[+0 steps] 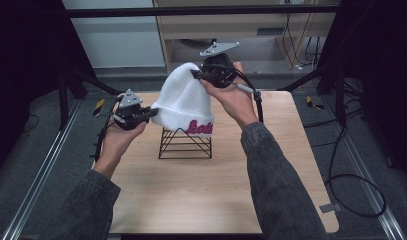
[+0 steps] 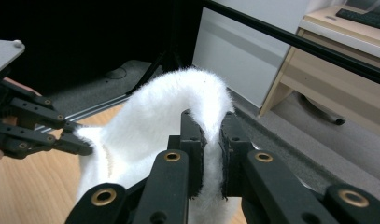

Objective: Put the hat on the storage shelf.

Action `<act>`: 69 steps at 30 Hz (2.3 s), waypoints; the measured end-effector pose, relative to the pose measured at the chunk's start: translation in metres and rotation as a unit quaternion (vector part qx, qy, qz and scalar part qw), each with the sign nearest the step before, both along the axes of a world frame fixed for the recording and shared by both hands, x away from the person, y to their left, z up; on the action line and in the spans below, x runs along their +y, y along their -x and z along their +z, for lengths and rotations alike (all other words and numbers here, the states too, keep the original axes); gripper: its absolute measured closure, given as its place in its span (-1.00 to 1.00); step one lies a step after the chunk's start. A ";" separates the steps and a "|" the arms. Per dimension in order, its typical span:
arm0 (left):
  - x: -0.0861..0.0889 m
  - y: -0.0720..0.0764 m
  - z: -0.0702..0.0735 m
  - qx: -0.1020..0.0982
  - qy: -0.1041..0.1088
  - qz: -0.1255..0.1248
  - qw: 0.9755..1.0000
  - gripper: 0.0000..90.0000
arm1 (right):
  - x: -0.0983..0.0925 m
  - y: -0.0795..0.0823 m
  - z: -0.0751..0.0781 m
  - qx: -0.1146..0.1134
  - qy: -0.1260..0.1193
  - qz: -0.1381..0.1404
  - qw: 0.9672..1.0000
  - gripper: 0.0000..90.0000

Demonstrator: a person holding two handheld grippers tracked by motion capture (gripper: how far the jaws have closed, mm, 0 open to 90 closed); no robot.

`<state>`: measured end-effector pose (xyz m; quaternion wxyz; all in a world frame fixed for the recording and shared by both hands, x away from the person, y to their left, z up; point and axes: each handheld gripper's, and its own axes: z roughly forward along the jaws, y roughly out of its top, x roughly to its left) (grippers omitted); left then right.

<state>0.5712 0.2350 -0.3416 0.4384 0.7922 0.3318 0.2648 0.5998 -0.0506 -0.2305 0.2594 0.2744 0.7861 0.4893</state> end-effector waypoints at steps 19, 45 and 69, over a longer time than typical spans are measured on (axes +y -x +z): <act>0.009 0.006 -0.020 0.012 0.009 0.001 1.000 0.82 | 0.007 0.007 -0.013 0.015 0.020 0.019 1.000 0.83; 0.016 0.026 -0.050 0.031 0.002 -0.030 0.999 0.82 | 0.008 0.030 -0.039 0.038 0.058 0.036 0.997 0.83; 0.019 0.028 -0.073 0.050 -0.001 -0.036 0.998 0.82 | 0.016 0.033 -0.059 0.063 0.062 0.040 0.995 0.82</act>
